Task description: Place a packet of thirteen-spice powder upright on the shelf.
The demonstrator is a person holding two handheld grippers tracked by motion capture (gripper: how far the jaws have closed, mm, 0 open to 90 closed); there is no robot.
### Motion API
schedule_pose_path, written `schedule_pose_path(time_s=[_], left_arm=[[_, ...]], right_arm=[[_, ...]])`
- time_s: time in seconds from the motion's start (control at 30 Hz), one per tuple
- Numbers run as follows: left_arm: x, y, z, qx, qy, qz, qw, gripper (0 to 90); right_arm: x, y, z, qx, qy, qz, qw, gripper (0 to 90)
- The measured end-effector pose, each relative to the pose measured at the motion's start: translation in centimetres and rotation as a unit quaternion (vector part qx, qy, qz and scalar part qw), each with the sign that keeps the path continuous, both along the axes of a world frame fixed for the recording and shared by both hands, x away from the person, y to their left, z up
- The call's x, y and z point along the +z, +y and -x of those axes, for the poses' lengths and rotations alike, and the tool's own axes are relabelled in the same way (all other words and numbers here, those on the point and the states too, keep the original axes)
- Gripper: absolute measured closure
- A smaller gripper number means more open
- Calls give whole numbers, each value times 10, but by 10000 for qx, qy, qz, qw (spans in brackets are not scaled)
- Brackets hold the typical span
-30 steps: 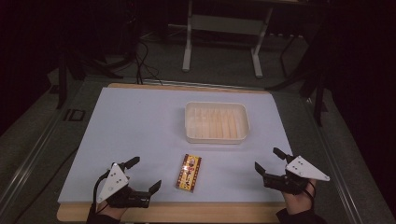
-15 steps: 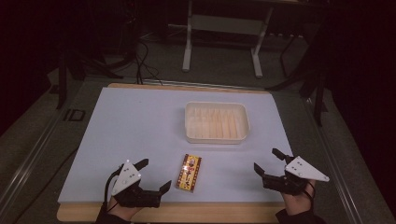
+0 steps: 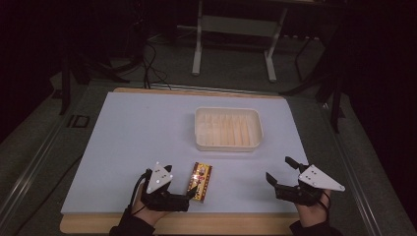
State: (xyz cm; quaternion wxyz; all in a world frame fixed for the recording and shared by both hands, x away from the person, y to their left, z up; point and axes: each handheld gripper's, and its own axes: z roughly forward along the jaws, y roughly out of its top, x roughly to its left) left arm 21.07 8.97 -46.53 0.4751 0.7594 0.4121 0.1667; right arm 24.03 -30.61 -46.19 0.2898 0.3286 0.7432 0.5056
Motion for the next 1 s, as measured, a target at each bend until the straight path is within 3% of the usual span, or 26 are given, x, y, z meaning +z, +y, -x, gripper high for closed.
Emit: schedule_pose_path(time_s=[0.5, 0.8, 1.0], left_arm=[[-10, -33, -22, 542, 370, -360, 9972, 4], [-16, -52, -31, 621, 492, -536, 9954, 4], [-24, -63, -38, 820, 702, -698, 9917, 4]], right_arm=[[0, 0, 1, 34, -15, -17, 10000, 144], [0, 1, 1, 51, -28, 13, 10000, 144], [1, 1, 2, 55, -23, 6, 10000, 144]])
